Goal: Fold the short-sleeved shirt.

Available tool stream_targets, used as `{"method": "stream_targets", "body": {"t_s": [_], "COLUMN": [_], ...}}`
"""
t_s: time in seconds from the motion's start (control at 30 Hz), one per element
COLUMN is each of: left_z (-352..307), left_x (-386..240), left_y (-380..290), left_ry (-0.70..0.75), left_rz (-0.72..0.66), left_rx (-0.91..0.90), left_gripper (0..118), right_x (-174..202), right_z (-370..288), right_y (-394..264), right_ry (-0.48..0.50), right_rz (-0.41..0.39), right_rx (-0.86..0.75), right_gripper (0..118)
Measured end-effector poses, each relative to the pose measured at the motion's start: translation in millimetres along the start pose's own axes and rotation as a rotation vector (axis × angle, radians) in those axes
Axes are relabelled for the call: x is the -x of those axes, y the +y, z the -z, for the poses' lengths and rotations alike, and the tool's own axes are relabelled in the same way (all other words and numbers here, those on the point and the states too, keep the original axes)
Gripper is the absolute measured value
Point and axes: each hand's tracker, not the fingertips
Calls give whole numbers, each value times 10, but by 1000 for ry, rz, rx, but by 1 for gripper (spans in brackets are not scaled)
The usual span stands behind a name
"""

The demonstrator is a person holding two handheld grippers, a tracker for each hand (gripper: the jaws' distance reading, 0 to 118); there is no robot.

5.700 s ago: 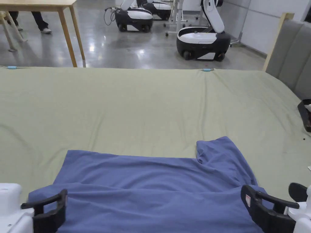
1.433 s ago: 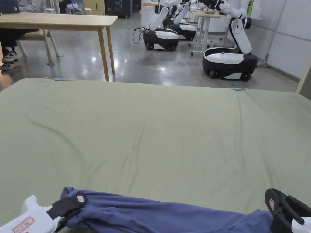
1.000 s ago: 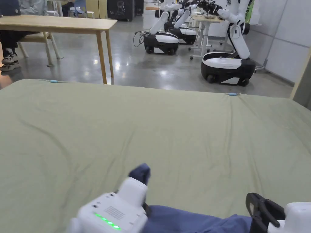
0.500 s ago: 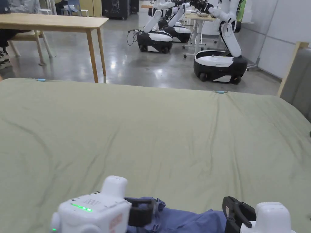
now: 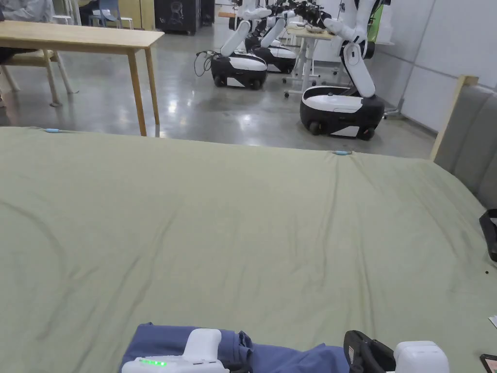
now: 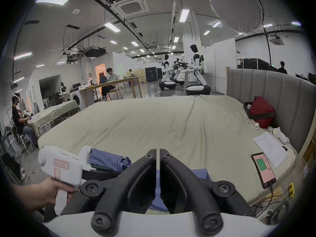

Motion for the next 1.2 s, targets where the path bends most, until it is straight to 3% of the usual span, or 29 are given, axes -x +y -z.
{"method": "stream_targets", "body": {"t_s": [0.23,0.27,0.3,0.33,0.37,0.5,0.63,0.7,0.8,0.83,0.87,0.9,0.93,0.97,1.03,1.2], "left_z": [-535,-719,-920,-1104,-1278,-1672,-1587,-1387,-1058,-964,-921,-882,-833,-754,-546,-856], "left_x": [184,218,250,300,396,1148,1836,2113,2110,2101,2024,1993,1963,1928,1837,1854], "left_y": [46,34,1,-48,-112,-386,-624,-700,-708,-665,-626,-591,-552,-524,-565,-603], "left_ry": [31,-2,2,23,26,-41,-15,-192,-454,-460,-437,-435,-429,-422,-268,-256], "left_rz": [-27,-38,-50,-56,-68,-220,-476,-615,-650,-658,-658,-670,-708,-746,-798,-749], "left_rx": [-138,-189,-257,-317,-370,-425,-363,-322,-353,-327,-336,-350,-345,-323,-223,-387], "left_gripper": [15,21,50,107,118,118,118,118,118,115,100,69,17,13,11,11], "right_x": [36,71,105,133,165,290,398,436,459,452,446,441,439,433,419,373], "right_z": [18,28,40,55,75,152,178,195,222,220,216,212,203,200,199,149], "right_y": [-6,-3,-3,-2,0,-5,-8,-10,-6,-2,4,11,19,24,28,30], "right_ry": [3,9,16,24,32,54,70,78,72,70,68,66,62,56,46,21], "right_rz": [15,12,9,7,7,14,29,30,15,15,17,19,18,16,12,-3], "right_rx": [6,6,7,9,15,26,21,29,41,41,39,38,36,37,40,46], "right_gripper": [5,5,5,5,5,5,5,5,5,5,5,5,5,5,5,5]}}
